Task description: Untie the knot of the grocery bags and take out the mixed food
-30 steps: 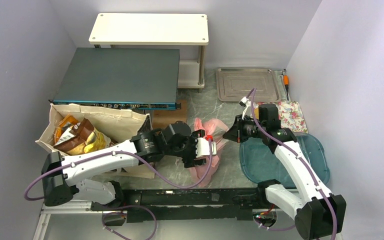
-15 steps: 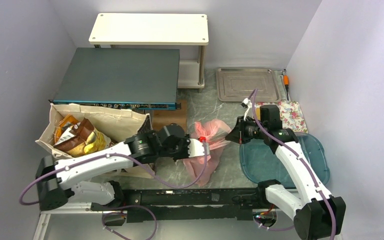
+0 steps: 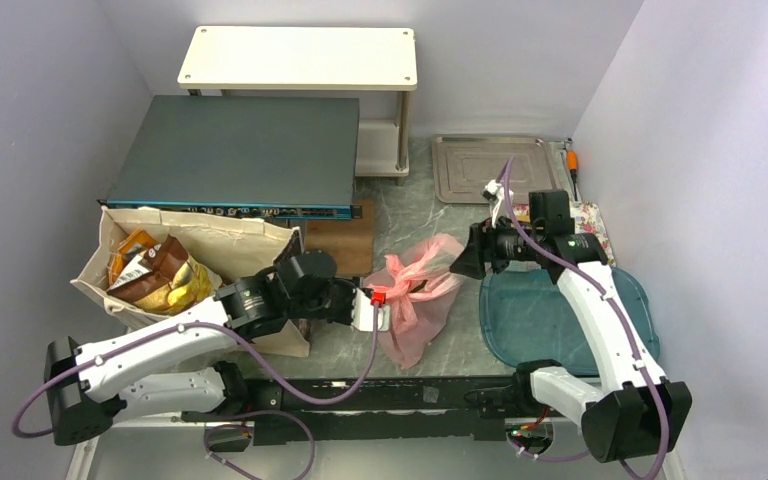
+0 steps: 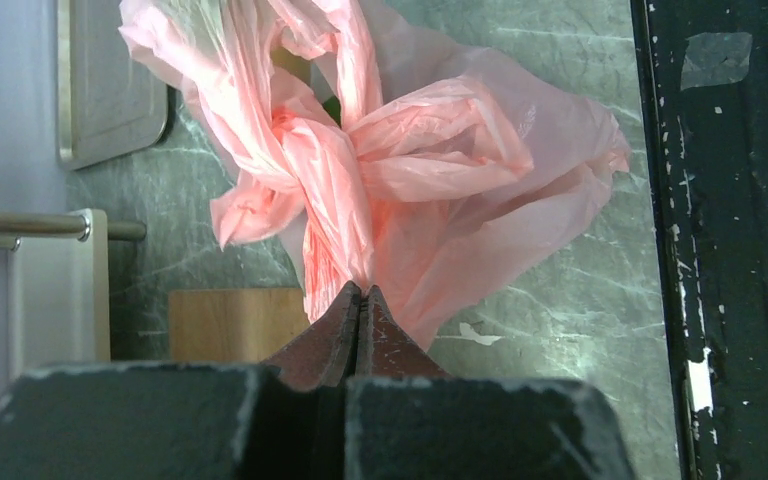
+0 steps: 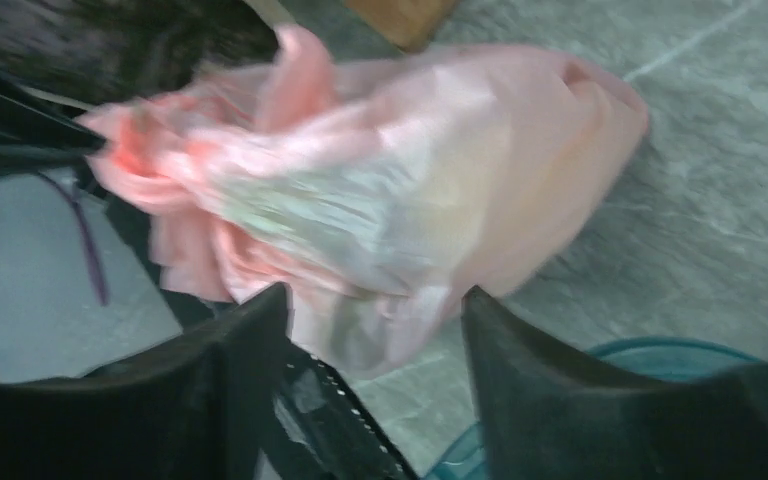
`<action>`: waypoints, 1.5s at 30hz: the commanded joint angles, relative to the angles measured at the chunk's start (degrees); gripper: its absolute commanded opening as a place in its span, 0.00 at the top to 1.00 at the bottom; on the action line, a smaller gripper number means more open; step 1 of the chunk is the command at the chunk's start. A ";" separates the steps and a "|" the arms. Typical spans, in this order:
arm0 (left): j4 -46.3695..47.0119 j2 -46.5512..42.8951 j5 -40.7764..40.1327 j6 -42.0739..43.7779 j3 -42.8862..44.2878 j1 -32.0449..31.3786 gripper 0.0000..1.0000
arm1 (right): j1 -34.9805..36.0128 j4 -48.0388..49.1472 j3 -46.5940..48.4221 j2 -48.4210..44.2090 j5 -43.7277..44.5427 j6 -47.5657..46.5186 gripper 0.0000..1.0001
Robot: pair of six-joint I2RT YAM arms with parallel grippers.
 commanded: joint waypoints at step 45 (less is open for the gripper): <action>5.96 0.44 3.09 9.57 -1.45 1.73 1.00 | 27.06 -5.29 14.42 6.58 6.13 -20.34 0.22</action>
